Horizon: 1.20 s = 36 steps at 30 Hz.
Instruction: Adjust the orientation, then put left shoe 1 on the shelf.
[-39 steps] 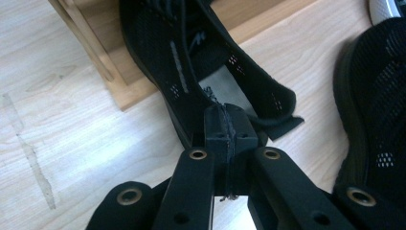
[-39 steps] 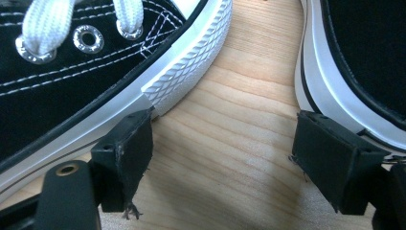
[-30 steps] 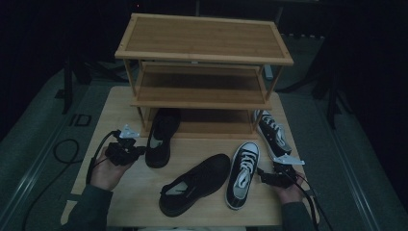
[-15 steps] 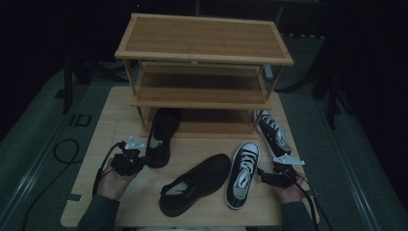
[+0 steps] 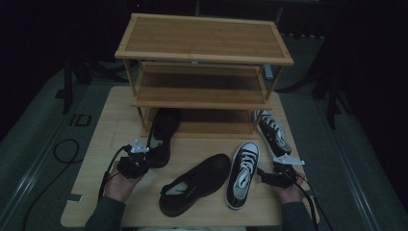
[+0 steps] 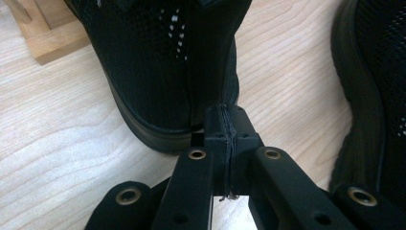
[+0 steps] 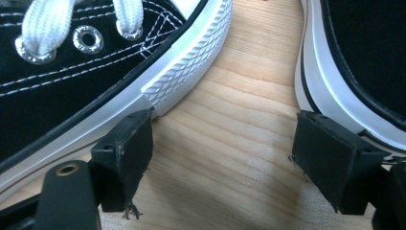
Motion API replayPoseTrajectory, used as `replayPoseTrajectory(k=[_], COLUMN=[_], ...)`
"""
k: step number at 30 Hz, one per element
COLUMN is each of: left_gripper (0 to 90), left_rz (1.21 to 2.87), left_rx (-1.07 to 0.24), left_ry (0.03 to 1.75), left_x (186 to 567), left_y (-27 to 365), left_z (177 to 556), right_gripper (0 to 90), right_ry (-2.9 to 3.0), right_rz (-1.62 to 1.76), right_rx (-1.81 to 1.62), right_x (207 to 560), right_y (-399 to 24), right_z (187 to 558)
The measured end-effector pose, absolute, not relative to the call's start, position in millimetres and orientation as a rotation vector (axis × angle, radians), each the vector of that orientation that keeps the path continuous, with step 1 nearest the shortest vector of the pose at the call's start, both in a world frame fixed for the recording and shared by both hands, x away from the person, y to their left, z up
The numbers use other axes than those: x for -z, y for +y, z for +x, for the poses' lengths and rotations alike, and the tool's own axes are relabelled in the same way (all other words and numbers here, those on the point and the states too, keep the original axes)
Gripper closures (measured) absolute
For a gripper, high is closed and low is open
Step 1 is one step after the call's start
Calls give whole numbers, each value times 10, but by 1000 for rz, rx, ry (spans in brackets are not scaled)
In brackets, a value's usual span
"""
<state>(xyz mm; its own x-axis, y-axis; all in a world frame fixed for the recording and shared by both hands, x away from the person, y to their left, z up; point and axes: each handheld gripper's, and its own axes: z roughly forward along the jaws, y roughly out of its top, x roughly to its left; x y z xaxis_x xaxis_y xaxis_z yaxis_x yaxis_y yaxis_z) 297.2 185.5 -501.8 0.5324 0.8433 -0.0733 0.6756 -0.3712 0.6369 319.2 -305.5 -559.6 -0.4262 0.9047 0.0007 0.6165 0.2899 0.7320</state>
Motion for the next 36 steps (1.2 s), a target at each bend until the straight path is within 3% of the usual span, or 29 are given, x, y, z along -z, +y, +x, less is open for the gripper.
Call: replayPoseTrajectory(k=[36], left_gripper=[892], left_rz=[2138], left_rx=[-416], left_ry=[1265], left_x=[4946], left_y=[1852], left_z=[3203], right_gripper=[217], right_ry=[2148], right_rz=[1363], right_rx=[-935], right_x=[5596], right_y=[-3055], right_z=[3192])
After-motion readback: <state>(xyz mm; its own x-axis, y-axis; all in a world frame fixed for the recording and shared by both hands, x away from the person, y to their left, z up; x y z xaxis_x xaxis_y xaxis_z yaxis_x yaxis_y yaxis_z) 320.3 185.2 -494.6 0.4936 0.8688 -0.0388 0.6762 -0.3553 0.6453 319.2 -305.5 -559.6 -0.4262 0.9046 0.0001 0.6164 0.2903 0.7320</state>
